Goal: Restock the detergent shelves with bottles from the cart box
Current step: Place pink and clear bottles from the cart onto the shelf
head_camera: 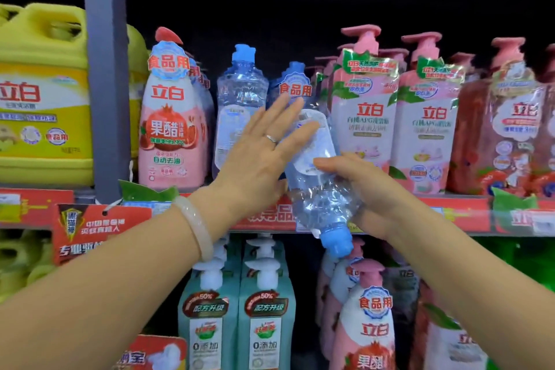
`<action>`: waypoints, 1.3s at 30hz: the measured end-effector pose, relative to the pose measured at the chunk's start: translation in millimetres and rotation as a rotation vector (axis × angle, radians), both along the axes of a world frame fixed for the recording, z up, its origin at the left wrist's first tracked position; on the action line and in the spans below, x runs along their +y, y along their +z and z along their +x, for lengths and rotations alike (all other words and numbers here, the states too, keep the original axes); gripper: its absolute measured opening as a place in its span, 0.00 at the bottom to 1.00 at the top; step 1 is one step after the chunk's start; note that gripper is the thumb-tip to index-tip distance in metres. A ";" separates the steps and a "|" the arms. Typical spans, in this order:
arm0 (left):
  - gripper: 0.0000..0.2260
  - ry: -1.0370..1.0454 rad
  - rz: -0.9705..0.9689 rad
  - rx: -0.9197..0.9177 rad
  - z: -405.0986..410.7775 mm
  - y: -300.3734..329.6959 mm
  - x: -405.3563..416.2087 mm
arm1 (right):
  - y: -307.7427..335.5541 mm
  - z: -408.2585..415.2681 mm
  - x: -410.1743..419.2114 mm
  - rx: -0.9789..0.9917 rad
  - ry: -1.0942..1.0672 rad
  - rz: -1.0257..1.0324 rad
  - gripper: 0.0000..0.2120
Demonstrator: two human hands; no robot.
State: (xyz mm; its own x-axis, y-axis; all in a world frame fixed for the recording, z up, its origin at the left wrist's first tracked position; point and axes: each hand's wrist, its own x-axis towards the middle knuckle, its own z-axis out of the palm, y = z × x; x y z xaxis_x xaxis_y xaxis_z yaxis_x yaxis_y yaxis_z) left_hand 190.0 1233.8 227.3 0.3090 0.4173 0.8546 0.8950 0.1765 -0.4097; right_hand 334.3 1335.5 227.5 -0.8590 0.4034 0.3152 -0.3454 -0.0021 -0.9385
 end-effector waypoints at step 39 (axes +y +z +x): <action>0.25 0.046 -0.321 -1.069 31.6 51.8 7.5 | 6.6 -26.6 -11.3 -0.333 -0.937 1.188 0.20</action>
